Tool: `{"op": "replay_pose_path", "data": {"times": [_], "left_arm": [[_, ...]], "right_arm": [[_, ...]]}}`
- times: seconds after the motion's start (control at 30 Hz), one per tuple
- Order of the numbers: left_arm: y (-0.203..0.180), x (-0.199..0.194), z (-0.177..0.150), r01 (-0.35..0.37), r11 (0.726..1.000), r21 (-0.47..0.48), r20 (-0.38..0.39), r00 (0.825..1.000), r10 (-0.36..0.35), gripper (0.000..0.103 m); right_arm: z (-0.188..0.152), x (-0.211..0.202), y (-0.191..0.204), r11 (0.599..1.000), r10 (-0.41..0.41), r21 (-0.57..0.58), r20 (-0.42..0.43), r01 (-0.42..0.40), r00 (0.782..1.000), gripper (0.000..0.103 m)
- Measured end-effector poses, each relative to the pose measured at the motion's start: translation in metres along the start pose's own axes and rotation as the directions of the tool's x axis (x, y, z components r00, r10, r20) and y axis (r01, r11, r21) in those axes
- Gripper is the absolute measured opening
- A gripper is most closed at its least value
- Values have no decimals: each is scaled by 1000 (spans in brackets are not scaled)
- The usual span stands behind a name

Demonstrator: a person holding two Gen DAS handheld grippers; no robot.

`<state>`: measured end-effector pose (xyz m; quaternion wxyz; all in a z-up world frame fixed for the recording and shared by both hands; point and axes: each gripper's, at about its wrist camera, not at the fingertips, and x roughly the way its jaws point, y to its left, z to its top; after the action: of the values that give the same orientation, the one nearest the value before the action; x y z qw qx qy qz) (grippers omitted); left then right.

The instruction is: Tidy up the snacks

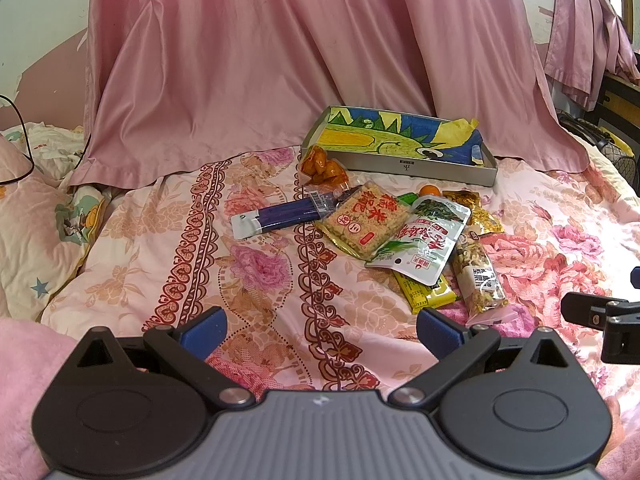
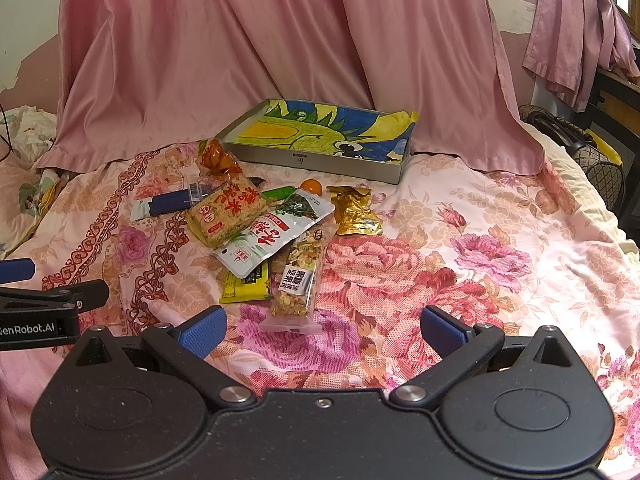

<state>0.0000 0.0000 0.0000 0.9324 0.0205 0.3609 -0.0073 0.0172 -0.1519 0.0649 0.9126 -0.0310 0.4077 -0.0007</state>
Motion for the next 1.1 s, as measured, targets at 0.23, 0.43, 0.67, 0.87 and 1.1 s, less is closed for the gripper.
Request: {"op": "replay_pose_path", "data": {"times": [0.23,0.43,0.67,0.87,1.1], "left_arm": [[0,0,0,0,1000,0,0,1000,0,103],[0,0,0,0,1000,0,0,1000,0,103],[0,0,0,0,1000,0,-1,1000,0,103],[0,0,0,-1,1000,0,-1,1000,1,103],[0,0,0,0,1000,1,-1,1000,0,103]], "right_arm": [[2,-1,0,1000,0,-1,-1,0,1000,102],[3,-1,0,1000,0,-1,-2,0,1000,102],[3,-1,0,1000,0,-1,-2,0,1000,102],[3,-1,0,1000,-1,-1,-3,1,1000,102],[3,-1,0,1000,-1,-1,-4,1,1000,102]]}}
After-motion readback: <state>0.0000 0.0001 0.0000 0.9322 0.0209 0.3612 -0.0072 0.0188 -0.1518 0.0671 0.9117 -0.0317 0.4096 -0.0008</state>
